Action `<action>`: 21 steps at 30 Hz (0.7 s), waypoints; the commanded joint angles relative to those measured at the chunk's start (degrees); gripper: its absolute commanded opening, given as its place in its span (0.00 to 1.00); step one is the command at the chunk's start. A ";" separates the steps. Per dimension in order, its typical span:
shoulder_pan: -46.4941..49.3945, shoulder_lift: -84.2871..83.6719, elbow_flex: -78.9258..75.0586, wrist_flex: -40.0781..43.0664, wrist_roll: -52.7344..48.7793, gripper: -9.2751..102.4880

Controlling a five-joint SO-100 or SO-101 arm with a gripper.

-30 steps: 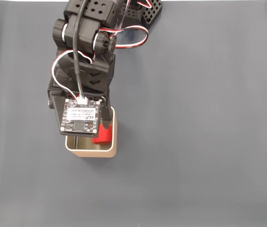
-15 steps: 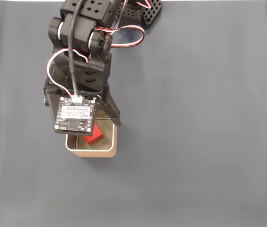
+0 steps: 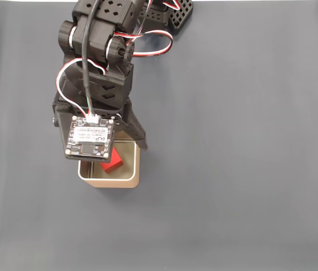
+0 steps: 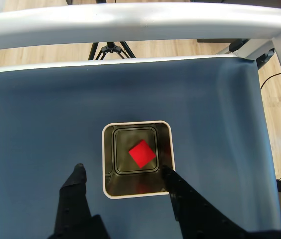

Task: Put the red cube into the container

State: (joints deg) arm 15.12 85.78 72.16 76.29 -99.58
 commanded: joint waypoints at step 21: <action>-16.70 28.21 24.26 -9.05 10.46 0.08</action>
State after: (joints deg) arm 0.97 107.31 92.11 68.73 -90.97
